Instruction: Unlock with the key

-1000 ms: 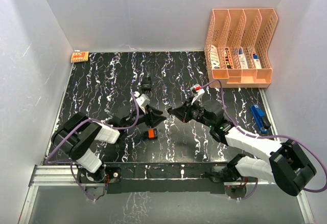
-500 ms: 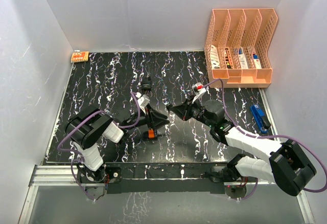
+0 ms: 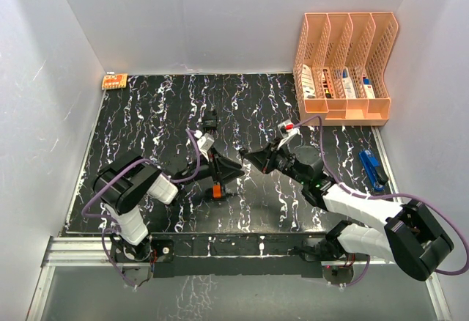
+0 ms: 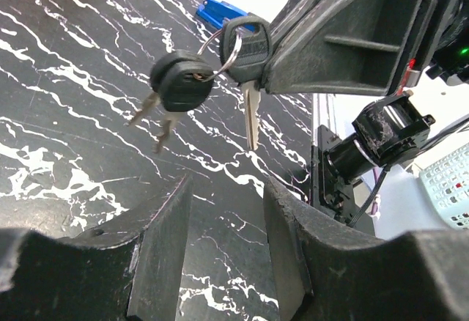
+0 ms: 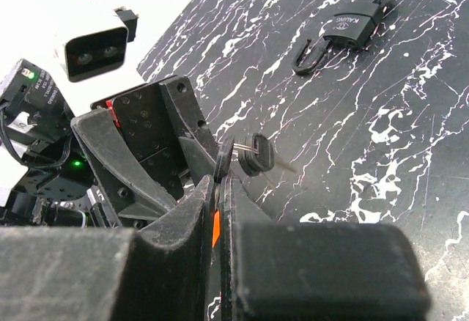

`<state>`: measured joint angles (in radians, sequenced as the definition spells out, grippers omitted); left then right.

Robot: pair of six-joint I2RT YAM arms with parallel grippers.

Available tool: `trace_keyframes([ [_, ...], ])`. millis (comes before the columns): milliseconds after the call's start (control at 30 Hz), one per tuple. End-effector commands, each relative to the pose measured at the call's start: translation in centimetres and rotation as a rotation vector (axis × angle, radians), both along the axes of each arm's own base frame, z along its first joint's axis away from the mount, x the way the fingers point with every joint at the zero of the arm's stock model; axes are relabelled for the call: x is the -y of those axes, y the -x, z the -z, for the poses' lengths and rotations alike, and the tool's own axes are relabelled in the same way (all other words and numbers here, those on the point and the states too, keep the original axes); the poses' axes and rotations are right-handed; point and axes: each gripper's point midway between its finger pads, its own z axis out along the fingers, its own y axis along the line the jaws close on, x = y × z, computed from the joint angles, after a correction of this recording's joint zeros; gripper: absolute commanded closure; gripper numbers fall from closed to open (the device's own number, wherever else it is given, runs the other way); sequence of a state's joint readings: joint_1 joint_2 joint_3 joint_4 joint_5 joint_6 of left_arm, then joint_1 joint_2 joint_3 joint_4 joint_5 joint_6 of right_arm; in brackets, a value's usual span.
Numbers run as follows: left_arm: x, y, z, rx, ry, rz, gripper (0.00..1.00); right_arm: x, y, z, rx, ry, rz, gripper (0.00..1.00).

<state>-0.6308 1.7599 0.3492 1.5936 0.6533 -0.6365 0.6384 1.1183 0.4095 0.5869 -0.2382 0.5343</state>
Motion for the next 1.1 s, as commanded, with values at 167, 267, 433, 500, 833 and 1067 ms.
trace_keyframes([
  [167,0.4,-0.2,-7.9,0.25,0.186,0.004,0.58,-0.1,0.1,-1.9,0.066,-0.075,-0.01,1.0],
  [267,0.5,-0.3,-8.2,0.255,0.192,0.009,0.58,-0.1,0.2,-1.8,0.064,-0.08,-0.018,1.0],
  [433,0.8,-0.5,-8.3,0.255,0.196,0.017,0.6,-0.2,0.4,-1.7,0.061,-0.088,-0.025,1.0],
  [500,0.9,-0.6,-8.2,0.254,0.195,0.018,0.64,-0.2,0.4,-1.6,0.06,-0.088,-0.027,1.0],
  [833,0.8,-0.5,-8.6,0.264,0.199,0.013,0.76,-0.2,0.5,-1.7,0.062,-0.099,-0.029,1.0],
  [1067,0.9,-0.4,-8.6,0.254,0.201,0.028,0.98,0.2,1.0,0.2,0.028,-0.077,-0.023,1.0],
])
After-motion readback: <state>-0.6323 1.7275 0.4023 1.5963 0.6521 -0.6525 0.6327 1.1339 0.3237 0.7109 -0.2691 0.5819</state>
